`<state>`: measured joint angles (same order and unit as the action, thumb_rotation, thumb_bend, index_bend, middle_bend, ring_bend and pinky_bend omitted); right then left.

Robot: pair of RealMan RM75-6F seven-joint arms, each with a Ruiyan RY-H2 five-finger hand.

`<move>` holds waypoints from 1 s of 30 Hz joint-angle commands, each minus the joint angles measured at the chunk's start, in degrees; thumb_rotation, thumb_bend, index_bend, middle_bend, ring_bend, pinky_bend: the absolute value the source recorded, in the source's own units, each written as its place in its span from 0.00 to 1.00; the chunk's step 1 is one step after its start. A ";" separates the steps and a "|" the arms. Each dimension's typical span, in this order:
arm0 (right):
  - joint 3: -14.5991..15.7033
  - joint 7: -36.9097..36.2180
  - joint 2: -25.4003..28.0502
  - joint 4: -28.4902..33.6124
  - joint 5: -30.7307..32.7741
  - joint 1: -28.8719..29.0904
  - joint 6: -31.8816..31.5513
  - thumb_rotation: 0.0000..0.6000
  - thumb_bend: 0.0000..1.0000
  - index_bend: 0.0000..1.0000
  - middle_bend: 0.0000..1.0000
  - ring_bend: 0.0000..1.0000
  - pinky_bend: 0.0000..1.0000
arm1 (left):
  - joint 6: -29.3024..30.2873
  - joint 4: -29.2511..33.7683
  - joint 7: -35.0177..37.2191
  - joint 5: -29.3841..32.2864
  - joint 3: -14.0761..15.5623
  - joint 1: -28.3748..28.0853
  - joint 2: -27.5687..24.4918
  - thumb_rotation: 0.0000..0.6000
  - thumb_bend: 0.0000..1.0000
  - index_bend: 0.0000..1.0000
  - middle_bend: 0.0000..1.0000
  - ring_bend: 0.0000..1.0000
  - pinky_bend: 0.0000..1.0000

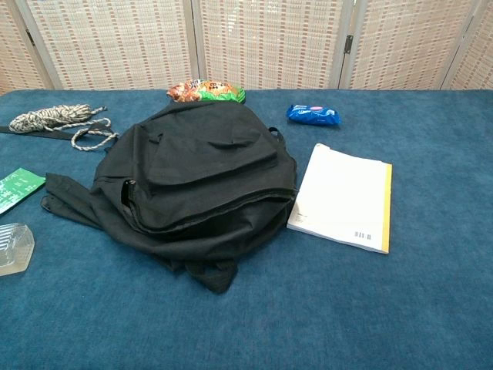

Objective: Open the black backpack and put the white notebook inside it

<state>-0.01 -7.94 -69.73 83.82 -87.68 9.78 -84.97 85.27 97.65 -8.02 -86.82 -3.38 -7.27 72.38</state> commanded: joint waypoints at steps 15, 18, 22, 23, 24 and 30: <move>-0.57 2.61 1.79 4.05 -0.97 -2.44 -1.72 1.00 0.32 0.00 0.15 0.20 0.12 | -1.39 -1.23 0.81 -0.83 -0.65 -1.96 1.10 1.00 0.36 0.32 0.29 0.26 0.00; -0.72 2.82 1.77 4.13 -1.89 -1.83 -1.09 1.00 0.32 0.00 0.15 0.20 0.12 | -2.32 -1.41 1.53 -1.19 -1.07 -3.01 1.04 1.00 0.36 0.32 0.29 0.26 0.00; -1.64 2.50 1.78 4.30 -1.98 -1.20 -0.74 1.00 0.32 0.00 0.15 0.20 0.12 | -6.00 -2.20 3.07 -2.08 -2.19 -6.47 0.88 1.00 0.36 0.33 0.29 0.26 0.00; -1.85 2.49 1.85 4.37 -1.89 -1.10 -0.68 1.00 0.32 0.00 0.15 0.20 0.12 | -7.14 -2.32 3.51 -2.30 -2.46 -7.46 0.84 1.00 0.36 0.34 0.29 0.26 0.00; -2.10 2.51 1.99 4.50 -1.80 -0.99 -0.60 1.00 0.32 0.00 0.15 0.20 0.12 | -8.68 -2.52 4.00 -2.54 -2.81 -8.82 0.86 1.00 0.36 0.35 0.29 0.26 0.00; -2.81 2.99 2.60 5.25 -1.00 -0.95 -0.20 1.00 0.32 0.00 0.14 0.20 0.12 | -18.70 -1.55 7.74 -2.79 -3.14 -15.82 0.80 1.00 0.35 0.35 0.29 0.25 0.00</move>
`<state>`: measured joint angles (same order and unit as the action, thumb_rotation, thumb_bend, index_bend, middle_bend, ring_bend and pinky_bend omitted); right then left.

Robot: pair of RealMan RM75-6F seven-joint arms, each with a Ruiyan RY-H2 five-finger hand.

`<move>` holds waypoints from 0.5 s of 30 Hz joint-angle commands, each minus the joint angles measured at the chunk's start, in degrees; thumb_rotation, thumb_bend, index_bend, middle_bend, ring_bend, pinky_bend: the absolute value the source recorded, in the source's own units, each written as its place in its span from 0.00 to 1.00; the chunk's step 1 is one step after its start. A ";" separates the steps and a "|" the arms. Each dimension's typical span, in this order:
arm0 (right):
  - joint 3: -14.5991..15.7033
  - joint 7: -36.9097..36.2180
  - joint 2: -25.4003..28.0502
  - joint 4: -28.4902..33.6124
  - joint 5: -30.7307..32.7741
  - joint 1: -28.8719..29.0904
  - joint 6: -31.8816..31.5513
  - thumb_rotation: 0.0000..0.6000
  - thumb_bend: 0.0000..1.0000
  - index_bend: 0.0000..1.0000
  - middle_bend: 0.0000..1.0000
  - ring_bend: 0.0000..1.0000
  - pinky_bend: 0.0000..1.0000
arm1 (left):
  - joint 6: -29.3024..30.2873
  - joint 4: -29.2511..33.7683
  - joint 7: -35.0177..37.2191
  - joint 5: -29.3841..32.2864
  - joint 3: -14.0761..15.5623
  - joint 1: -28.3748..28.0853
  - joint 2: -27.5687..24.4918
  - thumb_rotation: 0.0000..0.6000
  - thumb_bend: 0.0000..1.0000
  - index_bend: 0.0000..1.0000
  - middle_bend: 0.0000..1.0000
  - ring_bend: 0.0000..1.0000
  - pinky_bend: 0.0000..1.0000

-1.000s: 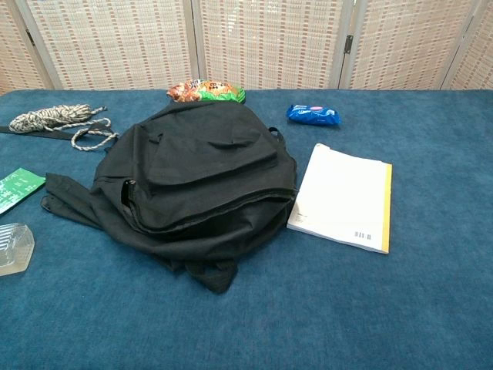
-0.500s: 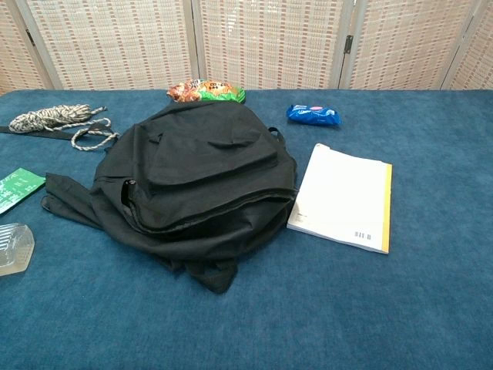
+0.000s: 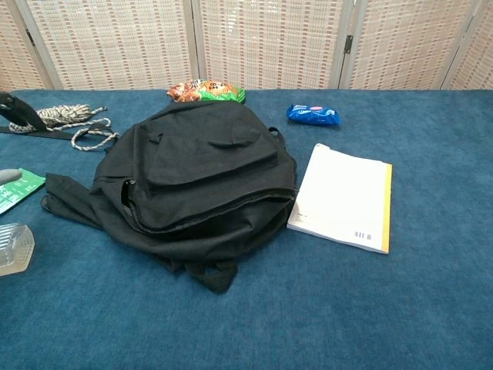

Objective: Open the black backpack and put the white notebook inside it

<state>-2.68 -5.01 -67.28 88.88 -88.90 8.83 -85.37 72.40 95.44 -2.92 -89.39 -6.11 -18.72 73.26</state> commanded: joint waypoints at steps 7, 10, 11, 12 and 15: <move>-0.31 0.17 0.28 0.27 0.80 -0.20 0.71 1.00 0.32 0.00 0.14 0.20 0.12 | -15.10 0.55 2.43 1.70 -1.32 -11.61 3.90 1.00 0.34 0.34 0.29 0.25 0.00; -0.34 0.09 0.28 0.16 0.88 -0.28 0.85 1.00 0.32 0.00 0.14 0.20 0.11 | -18.27 -0.03 0.80 3.60 -1.75 -14.18 6.75 1.00 0.32 0.33 0.28 0.24 0.00; -0.35 0.07 0.27 0.11 0.92 -0.30 0.90 1.00 0.32 0.00 0.14 0.20 0.11 | -19.11 -0.24 0.18 4.31 -1.88 -14.87 7.65 1.00 0.32 0.33 0.28 0.24 0.00; -0.38 0.07 0.24 0.02 0.96 -0.31 0.97 1.00 0.32 0.00 0.14 0.20 0.12 | -20.20 -0.55 -0.74 5.41 -2.06 -15.73 8.79 1.00 0.32 0.33 0.28 0.24 0.00; -0.34 0.03 0.18 -0.14 1.05 -0.37 1.20 1.00 0.32 0.00 0.14 0.19 0.12 | -21.77 -1.29 -2.76 7.86 -2.49 -17.27 11.34 1.00 0.32 0.33 0.28 0.24 0.00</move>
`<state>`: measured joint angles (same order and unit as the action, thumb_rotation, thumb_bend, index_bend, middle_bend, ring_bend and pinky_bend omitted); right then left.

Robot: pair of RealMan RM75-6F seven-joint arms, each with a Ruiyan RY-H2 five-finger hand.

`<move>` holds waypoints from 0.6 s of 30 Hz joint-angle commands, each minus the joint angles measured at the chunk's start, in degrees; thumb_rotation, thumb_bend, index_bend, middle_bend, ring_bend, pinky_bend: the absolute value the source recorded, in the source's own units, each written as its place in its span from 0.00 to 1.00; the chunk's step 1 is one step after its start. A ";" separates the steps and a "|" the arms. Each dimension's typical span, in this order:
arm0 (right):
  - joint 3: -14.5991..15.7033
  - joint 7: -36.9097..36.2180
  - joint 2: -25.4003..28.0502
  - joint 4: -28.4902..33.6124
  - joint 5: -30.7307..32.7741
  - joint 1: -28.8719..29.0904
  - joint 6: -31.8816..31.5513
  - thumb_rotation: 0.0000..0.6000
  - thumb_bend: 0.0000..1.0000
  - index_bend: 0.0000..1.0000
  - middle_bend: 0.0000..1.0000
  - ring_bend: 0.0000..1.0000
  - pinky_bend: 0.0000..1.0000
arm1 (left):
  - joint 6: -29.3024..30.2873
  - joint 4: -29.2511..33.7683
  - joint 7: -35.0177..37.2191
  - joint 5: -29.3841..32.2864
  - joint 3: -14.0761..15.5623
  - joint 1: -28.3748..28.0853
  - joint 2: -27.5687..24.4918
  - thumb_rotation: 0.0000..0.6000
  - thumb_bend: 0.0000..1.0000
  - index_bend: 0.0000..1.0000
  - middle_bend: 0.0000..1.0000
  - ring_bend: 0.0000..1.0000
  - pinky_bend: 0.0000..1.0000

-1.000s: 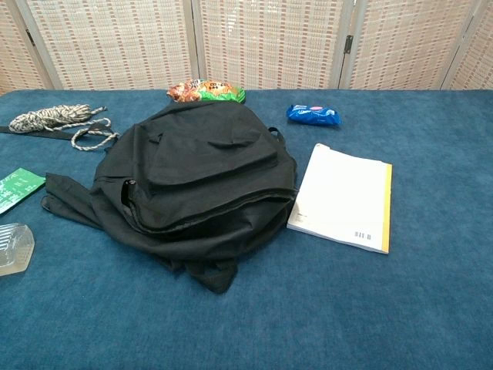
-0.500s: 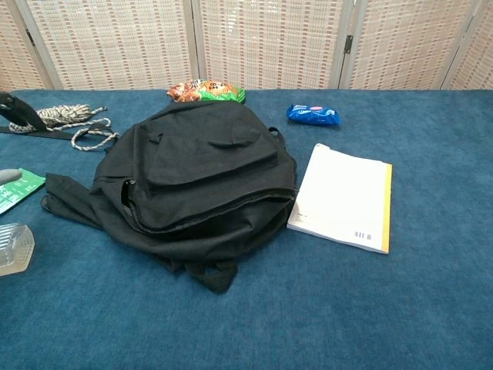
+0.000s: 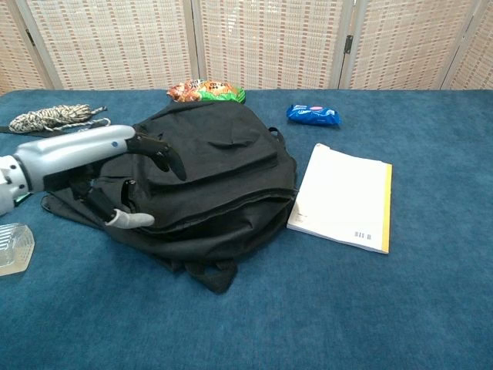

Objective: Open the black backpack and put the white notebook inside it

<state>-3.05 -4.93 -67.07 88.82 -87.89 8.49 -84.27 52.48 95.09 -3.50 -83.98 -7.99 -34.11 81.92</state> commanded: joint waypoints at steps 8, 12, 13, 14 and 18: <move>0.05 -0.58 -0.20 -0.82 0.23 -0.35 0.27 1.00 0.32 0.00 0.14 0.19 0.12 | -1.10 -5.80 -11.26 9.99 -1.26 -3.63 9.96 1.00 0.32 0.34 0.28 0.24 0.00; -0.03 -0.94 -0.37 -1.12 0.23 -0.45 0.22 1.00 0.32 0.00 0.14 0.19 0.11 | -0.54 -7.64 -12.24 13.19 -1.66 -3.85 12.21 1.00 0.32 0.36 0.28 0.25 0.00; -0.04 -1.04 -0.43 -1.22 0.18 -0.46 0.20 1.00 0.32 0.00 0.14 0.19 0.12 | -0.41 -8.22 -12.50 14.03 -1.83 -3.99 12.80 1.00 0.32 0.36 0.28 0.25 0.00; -0.06 -1.12 -0.47 -1.29 0.14 -0.47 0.20 1.00 0.32 0.00 0.14 0.19 0.12 | -0.15 -8.72 -12.74 14.53 -1.97 -4.07 13.26 1.00 0.32 0.37 0.28 0.25 0.00; -0.06 -1.37 -0.56 -1.62 0.14 -0.55 0.24 1.00 0.32 0.00 0.14 0.19 0.12 | 2.09 -9.70 -13.40 16.01 -2.48 -3.69 14.40 1.00 0.32 0.41 0.28 0.28 0.01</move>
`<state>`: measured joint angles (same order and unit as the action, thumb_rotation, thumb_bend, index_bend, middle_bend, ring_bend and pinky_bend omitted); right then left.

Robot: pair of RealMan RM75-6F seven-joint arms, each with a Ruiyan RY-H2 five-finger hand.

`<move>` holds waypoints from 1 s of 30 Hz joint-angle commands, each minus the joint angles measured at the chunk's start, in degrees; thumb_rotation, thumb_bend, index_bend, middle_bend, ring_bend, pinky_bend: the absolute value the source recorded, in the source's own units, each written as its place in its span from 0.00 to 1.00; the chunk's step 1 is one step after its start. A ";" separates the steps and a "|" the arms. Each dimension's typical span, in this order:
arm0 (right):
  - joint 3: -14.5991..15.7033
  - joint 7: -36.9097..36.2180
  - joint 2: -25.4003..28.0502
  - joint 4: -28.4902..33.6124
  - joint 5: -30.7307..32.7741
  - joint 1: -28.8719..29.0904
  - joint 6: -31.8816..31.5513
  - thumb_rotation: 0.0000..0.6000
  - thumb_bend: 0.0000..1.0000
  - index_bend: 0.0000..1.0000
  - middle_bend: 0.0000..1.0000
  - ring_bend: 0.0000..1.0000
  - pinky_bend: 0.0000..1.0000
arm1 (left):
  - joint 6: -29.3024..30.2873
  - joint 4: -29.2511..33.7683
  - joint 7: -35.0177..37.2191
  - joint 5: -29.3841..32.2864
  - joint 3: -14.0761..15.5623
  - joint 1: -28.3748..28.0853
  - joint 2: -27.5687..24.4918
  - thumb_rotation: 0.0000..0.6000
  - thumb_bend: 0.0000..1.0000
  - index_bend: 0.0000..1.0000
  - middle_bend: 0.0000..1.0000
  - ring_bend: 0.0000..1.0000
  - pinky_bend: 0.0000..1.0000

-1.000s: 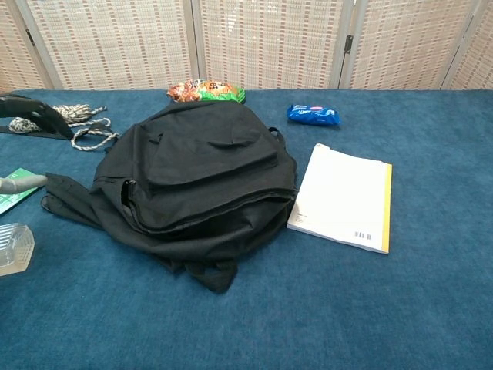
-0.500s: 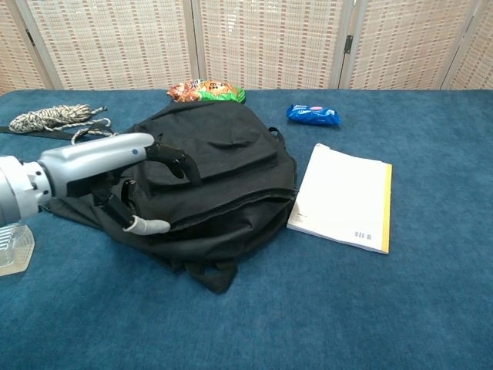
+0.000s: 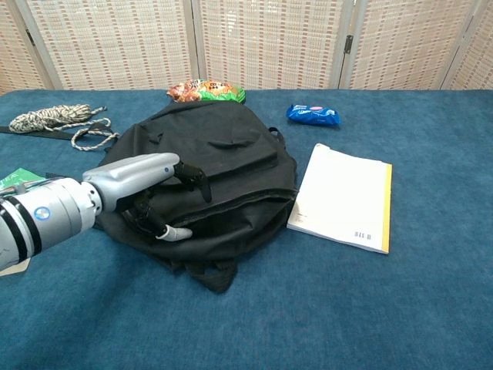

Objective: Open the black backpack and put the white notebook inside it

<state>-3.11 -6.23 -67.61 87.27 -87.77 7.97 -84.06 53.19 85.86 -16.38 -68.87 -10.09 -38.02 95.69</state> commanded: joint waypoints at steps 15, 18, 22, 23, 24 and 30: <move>-0.07 -1.52 -0.57 -1.42 -0.29 0.00 0.34 1.00 0.32 0.00 0.14 0.19 0.12 | 8.57 1.04 0.40 0.46 0.18 3.10 -0.11 1.00 0.59 0.65 0.37 0.36 0.04; 0.20 -1.37 -0.72 -1.74 -1.17 0.25 0.41 1.00 0.32 0.00 0.14 0.19 0.12 | 8.54 -0.61 1.47 0.56 0.09 3.04 0.93 1.00 0.67 0.70 0.39 0.37 0.05; 0.93 -0.72 -1.36 -2.36 -3.30 1.26 1.26 1.00 0.32 0.00 0.14 0.19 0.12 | 9.39 -1.18 4.60 0.62 -1.47 3.26 0.92 1.00 0.71 0.74 0.41 0.39 0.06; 1.20 -0.40 -1.61 -2.62 -3.96 1.73 1.84 1.00 0.32 0.00 0.14 0.19 0.12 | 9.65 -1.05 5.38 0.60 -1.96 3.30 0.72 1.00 0.71 0.74 0.42 0.40 0.06; 1.43 -0.05 -2.04 -3.00 -4.72 2.30 2.40 1.00 0.32 0.00 0.14 0.20 0.12 | 9.86 -0.86 6.10 0.69 -2.50 3.32 0.45 1.00 0.72 0.73 0.42 0.40 0.06; 2.00 1.10 -8.03 -8.87 -8.83 7.02 6.55 1.00 0.32 0.07 0.16 0.20 0.12 | 8.64 0.83 8.58 4.32 -6.45 2.53 -1.72 1.00 0.72 0.71 0.42 0.40 0.06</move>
<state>-1.34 -5.52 -73.60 80.45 -95.25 13.33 -78.97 62.43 86.14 -8.49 -65.84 -15.43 -35.14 94.65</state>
